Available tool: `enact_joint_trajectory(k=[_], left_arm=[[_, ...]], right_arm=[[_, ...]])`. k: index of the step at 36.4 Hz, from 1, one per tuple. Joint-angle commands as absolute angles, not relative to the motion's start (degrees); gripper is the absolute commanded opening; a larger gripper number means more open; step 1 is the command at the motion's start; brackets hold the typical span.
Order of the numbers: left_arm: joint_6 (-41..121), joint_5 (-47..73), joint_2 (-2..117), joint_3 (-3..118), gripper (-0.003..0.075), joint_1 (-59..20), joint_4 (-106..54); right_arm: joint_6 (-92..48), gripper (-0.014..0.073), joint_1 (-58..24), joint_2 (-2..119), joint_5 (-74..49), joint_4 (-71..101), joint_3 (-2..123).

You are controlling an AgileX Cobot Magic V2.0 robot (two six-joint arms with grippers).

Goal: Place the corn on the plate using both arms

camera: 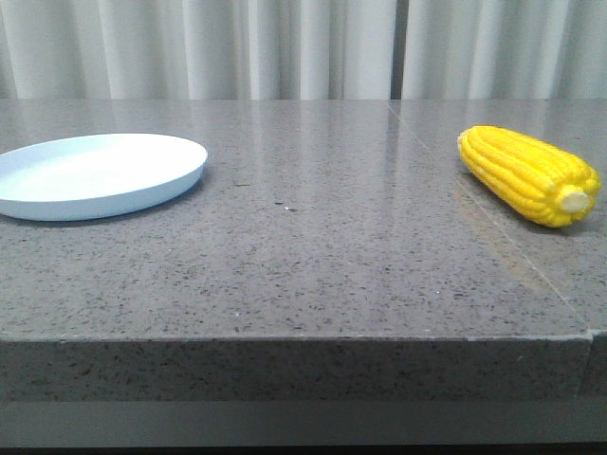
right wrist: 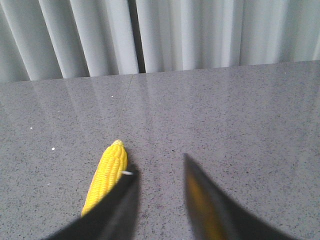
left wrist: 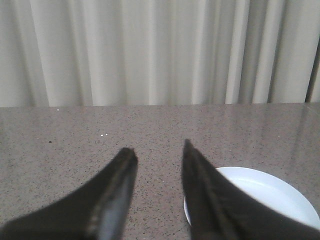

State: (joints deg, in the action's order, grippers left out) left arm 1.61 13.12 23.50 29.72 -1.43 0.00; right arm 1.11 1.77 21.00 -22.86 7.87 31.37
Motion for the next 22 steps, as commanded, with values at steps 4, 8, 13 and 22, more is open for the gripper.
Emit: enact_joint_trajectory(k=[4,8,13,22], left_arm=[[1.38,9.23,24.2,31.74,0.0701,-1.35,0.0],[1.38,9.34,24.2,31.63,0.0671,-1.35,0.0],[1.38,9.07,24.2,31.63,0.0669,-1.35,0.0],[1.38,7.9,32.13,35.23,0.0669,-1.35,-0.5]], right_arm=[[0.75,0.0648,2.06,21.76,-19.1,7.72,33.39],[0.75,0.0642,2.06,21.76,-19.3,7.72,33.39],[0.75,0.0642,2.06,21.76,-19.3,7.72,33.39],[0.75,0.0642,2.06,21.76,-19.3,7.72,33.39]])
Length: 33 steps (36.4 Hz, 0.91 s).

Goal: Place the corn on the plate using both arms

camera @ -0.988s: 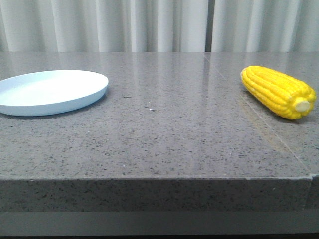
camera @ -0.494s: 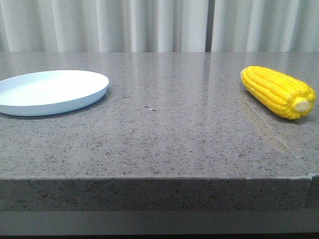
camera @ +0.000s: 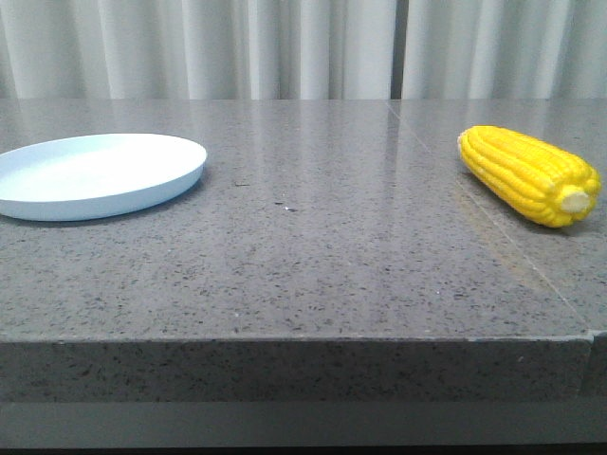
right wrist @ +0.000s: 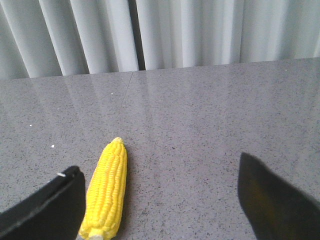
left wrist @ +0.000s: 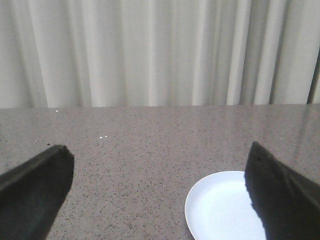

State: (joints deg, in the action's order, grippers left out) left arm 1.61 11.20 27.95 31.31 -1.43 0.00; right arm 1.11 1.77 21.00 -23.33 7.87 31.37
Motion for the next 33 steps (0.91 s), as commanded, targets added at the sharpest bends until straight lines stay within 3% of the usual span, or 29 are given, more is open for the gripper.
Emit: enact_joint_trajectory(k=[1,10,17,26,33], left_arm=[[1.38,9.18,34.41,36.52,0.0669,-1.45,-0.77],[1.38,35.8,58.99,56.36,0.0669,-1.57,-1.83],[1.46,47.5,73.9,67.08,0.0669,-3.6,-2.58],[1.46,56.28,90.49,77.44,0.0669,-6.58,-2.7],[1.46,59.26,96.91,80.91,0.0645,-6.58,-2.93]], right_arm=[[0.75,0.0642,2.06,21.76,-19.3,7.72,33.39],[0.75,0.0642,2.06,21.76,-19.3,7.72,33.39],[0.75,0.0642,2.06,21.76,-19.3,7.72,33.39],[0.75,0.0642,2.06,21.76,-19.3,7.72,33.39],[0.75,0.0642,2.06,21.76,-19.3,7.72,33.39]])
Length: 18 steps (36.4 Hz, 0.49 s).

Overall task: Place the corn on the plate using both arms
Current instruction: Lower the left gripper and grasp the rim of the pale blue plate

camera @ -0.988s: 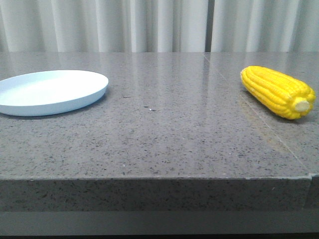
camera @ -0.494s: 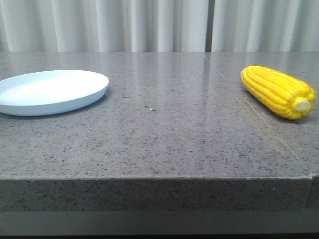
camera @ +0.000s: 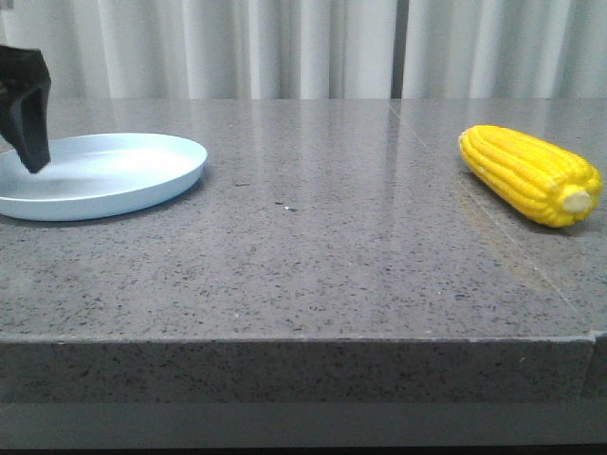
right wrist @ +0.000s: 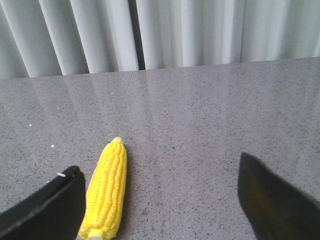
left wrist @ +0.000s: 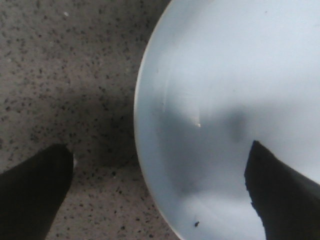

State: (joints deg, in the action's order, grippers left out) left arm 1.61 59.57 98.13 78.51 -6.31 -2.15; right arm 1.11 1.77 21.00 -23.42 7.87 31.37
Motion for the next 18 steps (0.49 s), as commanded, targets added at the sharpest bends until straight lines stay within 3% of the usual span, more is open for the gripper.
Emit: enact_joint_trajectory(k=[1,18], left_arm=[[1.46,59.26,97.19,80.91,0.0622,-6.58,-2.93],[1.46,59.04,97.57,81.09,0.001,-6.58,-3.03]], right_arm=[[0.75,0.0642,2.06,21.76,-19.3,7.72,33.39],[0.75,0.0642,2.06,21.76,-19.3,7.72,33.39]])
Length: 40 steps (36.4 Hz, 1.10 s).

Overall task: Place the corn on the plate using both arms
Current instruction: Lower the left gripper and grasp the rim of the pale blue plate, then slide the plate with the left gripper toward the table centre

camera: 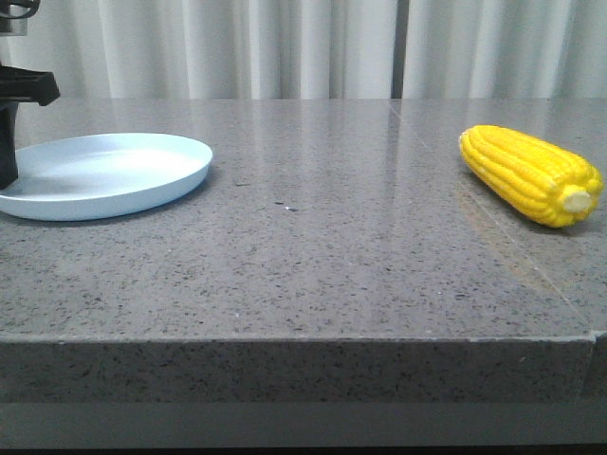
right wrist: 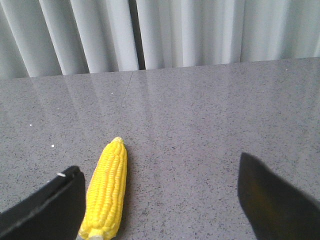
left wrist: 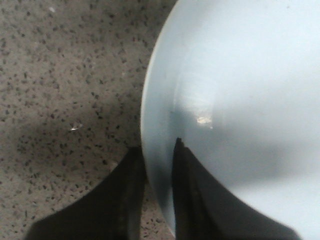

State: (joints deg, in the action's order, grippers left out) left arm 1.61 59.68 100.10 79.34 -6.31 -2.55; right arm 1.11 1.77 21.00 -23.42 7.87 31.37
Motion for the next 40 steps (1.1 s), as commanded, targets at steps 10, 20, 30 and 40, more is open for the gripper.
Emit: enact_joint_trajectory(k=[10,20,30,40], left_arm=[[1.46,59.15,96.06,85.35,-0.002,-6.58,-4.14],[1.57,60.87,93.56,91.17,-0.002,-10.66,-10.43],[1.57,60.62,96.28,92.29,-0.002,-19.3,-14.19],[1.57,61.05,102.46,92.29,-0.002,-23.18,-15.69]], right_arm=[[0.75,0.0642,2.06,21.76,-19.3,7.72,33.39],[0.75,0.0642,2.06,21.76,-19.3,7.72,33.39],[0.75,0.0642,2.06,21.76,-19.35,7.72,33.34],[0.75,0.0642,2.06,21.76,-19.35,7.72,33.34]])
